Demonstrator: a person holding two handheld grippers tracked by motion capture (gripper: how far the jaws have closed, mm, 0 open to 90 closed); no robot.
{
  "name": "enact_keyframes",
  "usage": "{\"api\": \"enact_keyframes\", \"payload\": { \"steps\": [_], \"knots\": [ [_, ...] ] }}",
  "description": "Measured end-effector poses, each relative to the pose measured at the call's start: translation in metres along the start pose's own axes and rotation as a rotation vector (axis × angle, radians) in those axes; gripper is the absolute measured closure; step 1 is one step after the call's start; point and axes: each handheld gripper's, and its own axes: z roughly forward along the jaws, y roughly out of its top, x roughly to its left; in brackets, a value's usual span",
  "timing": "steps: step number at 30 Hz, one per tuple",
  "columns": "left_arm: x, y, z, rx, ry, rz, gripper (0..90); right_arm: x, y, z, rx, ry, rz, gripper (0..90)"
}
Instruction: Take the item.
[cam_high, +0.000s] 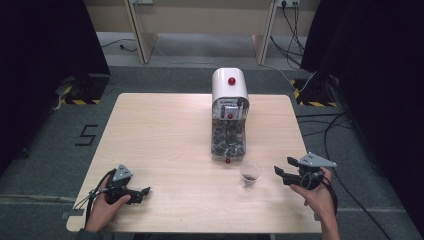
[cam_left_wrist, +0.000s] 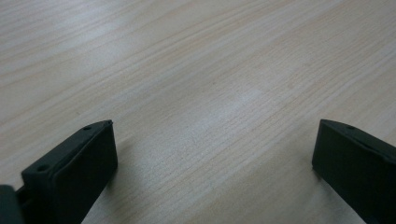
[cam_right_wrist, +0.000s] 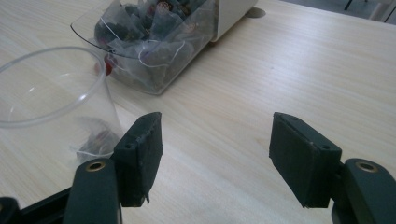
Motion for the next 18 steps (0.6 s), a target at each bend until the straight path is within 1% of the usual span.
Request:
{"api": "enact_keyframes", "payload": {
  "steps": [2, 4, 5, 7, 9, 11, 12, 13, 16, 17, 18],
  "knots": [
    [0.0, 0.0, 0.0, 0.0, 0.0, 0.0, 0.0, -0.001, -0.004, -0.001, 0.01, -0.005, 0.007, 33.8],
    [0.0, 0.0, 0.0, 0.0, 0.0, 0.0, 0.0, -0.002, -0.007, 0.0, 0.005, -0.009, 0.031, 30.1],
    [0.0, 0.0, 0.0, 0.0, 0.0, 0.0, 0.0, -0.002, -0.007, 0.0, 0.005, -0.009, 0.031, 30.1],
    [0.0, 0.0, 0.0, 0.0, 0.0, 0.0, 0.0, -0.002, -0.01, -0.001, 0.01, -0.015, 0.042, 26.1],
    [0.0, 0.0, 0.0, 0.0, 0.0, 0.0, 0.0, -0.002, -0.012, -0.001, 0.017, -0.024, 0.041, 22.1],
    [0.0, 0.0, 0.0, 0.0, 0.0, 0.0, 0.0, -0.002, -0.014, 0.0, 0.014, -0.03, 0.042, 20.6],
    [0.0, 0.0, 0.0, 0.0, 0.0, 0.0, 0.0, -0.002, -0.016, 0.0, 0.017, -0.034, 0.051, 19.7],
    [0.0, 0.0, 0.0, 0.0, 0.0, 0.0, 0.0, -0.002, -0.017, 0.001, 0.02, -0.038, 0.043, 18.7],
    [0.0, 0.0, 0.0, 0.0, 0.0, 0.0, 0.0, 0.0, -0.019, 0.002, 0.029, -0.043, 0.048, 17.9],
    [0.0, 0.0, 0.0, 0.0, 0.0, 0.0, 0.0, 0.003, -0.022, 0.004, 0.038, -0.035, 0.04, 17.9],
    [0.0, 0.0, 0.0, 0.0, 0.0, 0.0, 0.0, 0.003, -0.022, 0.004, 0.038, -0.035, 0.04, 17.9]
  ]
}}
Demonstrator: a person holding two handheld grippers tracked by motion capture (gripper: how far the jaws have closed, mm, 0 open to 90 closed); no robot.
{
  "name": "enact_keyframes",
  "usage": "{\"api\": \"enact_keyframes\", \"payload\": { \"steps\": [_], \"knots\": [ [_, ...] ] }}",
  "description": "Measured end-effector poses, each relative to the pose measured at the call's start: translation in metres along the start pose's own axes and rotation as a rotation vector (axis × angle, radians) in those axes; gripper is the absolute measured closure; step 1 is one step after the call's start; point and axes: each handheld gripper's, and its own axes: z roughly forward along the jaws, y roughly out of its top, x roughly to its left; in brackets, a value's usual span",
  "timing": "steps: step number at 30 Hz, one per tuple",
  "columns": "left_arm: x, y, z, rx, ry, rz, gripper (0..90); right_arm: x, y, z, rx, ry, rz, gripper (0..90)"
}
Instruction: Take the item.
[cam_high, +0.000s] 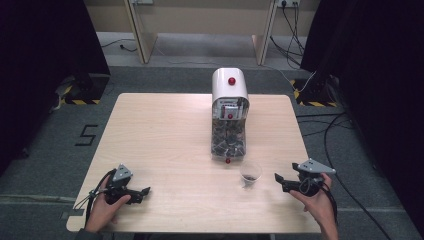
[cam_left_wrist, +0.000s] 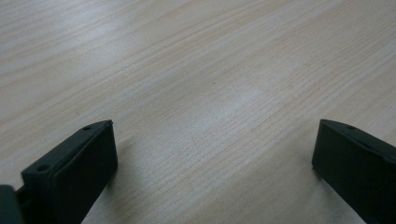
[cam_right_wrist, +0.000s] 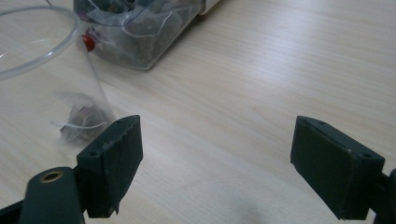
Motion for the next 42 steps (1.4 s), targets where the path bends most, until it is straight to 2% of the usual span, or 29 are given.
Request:
{"api": "enact_keyframes", "payload": {
  "steps": [3, 17, 23, 26, 31, 42],
  "knots": [
    [0.0, 0.0, 0.0, 0.0, 0.0, 0.0, 0.0, 0.003, -0.005, 0.003, 0.023, 0.002, -0.006, 18.2],
    [0.0, 0.0, 0.0, 0.0, 0.0, 0.0, 0.0, 0.011, -0.023, 0.004, 0.056, 0.003, -0.006, 19.9],
    [0.0, 0.0, 0.0, -0.001, 0.0, 0.0, 0.0, 0.011, -0.03, 0.001, 0.062, -0.005, 0.004, 19.8],
    [0.0, 0.0, 0.0, -0.001, 0.0, 0.0, 0.0, 0.012, -0.03, 0.0, 0.06, -0.009, -0.014, 19.9],
    [0.0, 0.0, 0.0, 0.0, 0.0, 0.0, 0.0, 0.017, -0.033, -0.003, 0.063, -0.016, -0.003, 19.6],
    [0.0, 0.0, 0.0, 0.0, 0.0, 0.0, 0.0, 0.027, -0.046, -0.006, 0.079, -0.011, -0.012, 20.0]
  ]
}}
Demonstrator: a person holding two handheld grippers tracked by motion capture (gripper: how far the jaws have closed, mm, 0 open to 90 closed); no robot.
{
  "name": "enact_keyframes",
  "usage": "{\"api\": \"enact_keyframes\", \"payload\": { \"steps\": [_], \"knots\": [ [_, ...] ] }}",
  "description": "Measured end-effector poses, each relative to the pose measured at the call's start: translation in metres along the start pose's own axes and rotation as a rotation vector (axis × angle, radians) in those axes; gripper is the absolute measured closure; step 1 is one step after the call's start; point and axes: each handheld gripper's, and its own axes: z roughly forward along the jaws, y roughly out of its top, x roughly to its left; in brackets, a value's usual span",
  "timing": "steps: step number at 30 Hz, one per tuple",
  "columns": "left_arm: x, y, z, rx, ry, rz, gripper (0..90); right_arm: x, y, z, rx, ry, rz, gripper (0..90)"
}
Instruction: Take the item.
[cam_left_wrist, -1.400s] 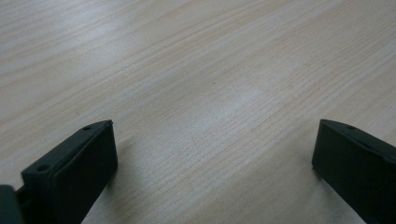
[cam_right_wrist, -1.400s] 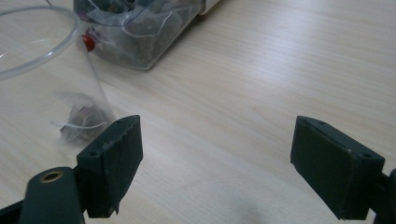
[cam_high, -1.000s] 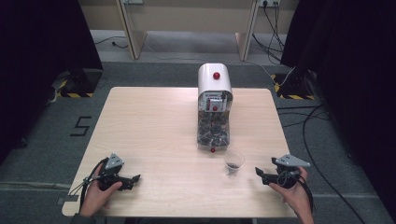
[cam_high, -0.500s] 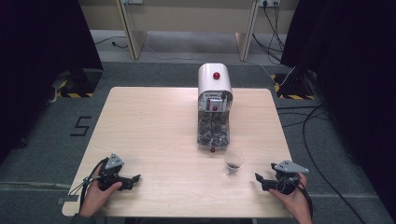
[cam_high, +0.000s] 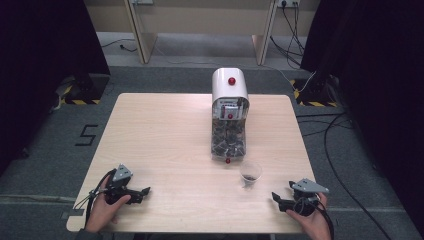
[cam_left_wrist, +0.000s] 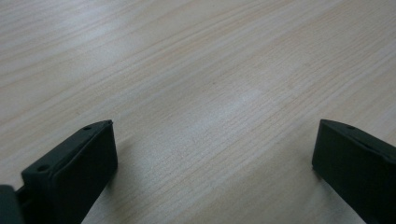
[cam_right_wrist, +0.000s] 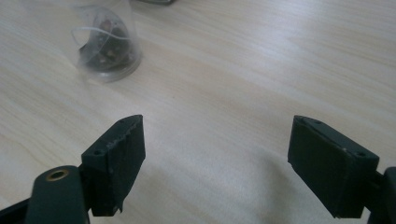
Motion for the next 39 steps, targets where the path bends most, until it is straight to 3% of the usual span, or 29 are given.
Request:
{"api": "enact_keyframes", "payload": {
  "steps": [14, 20, 30, 39],
  "knots": [
    [0.0, 0.0, 0.0, -0.001, 0.0, 0.0, 0.0, -0.001, -0.017, -0.012, 0.048, -0.017, 0.011, 18.7],
    [0.0, 0.0, 0.0, 0.0, 0.0, 0.0, 0.0, -0.001, -0.022, -0.014, 0.037, -0.003, -0.003, 15.6],
    [0.0, 0.0, 0.0, 0.0, 0.0, 0.001, 0.0, 0.0, -0.033, -0.016, -0.035, 0.002, -0.016, 14.2],
    [0.0, 0.0, 0.0, -0.001, 0.0, 0.0, 0.0, 0.001, -0.034, -0.016, -0.047, 0.005, -0.014, 13.2]
  ]
}}
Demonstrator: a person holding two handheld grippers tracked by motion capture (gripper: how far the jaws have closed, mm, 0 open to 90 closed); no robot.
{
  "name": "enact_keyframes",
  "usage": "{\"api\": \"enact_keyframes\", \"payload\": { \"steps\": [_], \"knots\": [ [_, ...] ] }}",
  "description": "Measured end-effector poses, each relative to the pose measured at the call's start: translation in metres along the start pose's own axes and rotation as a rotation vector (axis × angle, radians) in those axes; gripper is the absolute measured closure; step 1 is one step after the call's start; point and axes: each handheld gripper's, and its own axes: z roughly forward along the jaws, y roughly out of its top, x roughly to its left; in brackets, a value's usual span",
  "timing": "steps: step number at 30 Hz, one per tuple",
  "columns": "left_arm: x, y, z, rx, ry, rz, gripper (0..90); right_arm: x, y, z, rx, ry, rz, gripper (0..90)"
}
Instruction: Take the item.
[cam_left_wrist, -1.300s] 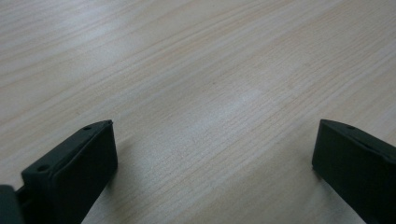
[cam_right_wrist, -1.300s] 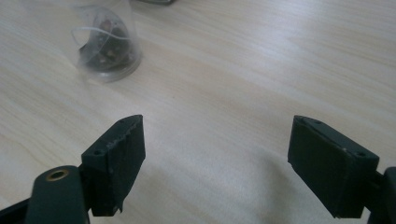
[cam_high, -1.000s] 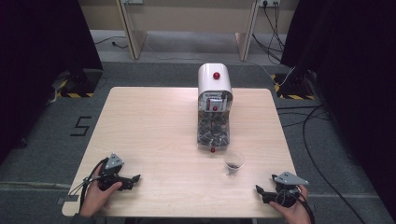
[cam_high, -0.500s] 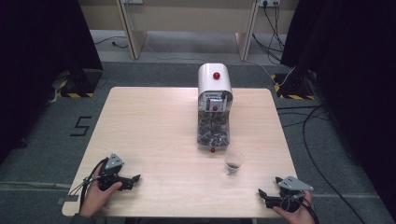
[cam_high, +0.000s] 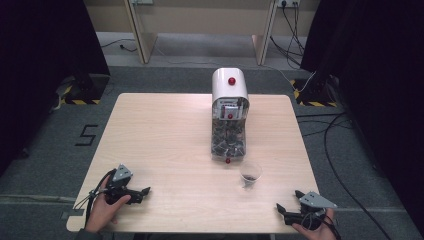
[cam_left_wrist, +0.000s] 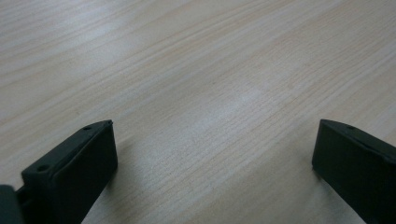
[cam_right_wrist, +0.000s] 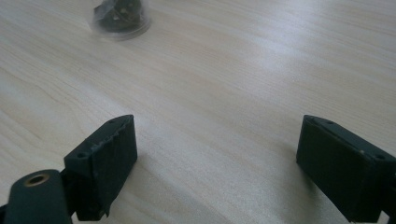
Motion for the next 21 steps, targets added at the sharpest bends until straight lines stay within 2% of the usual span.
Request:
{"api": "enact_keyframes", "payload": {
  "steps": [21],
  "knots": [
    [0.0, 0.0, -0.0001, 0.001, 0.0, 0.0, 0.0, 0.0004, 0.0002, 0.0008, -0.001, -0.002, 0.003, 12.9]
  ]
}}
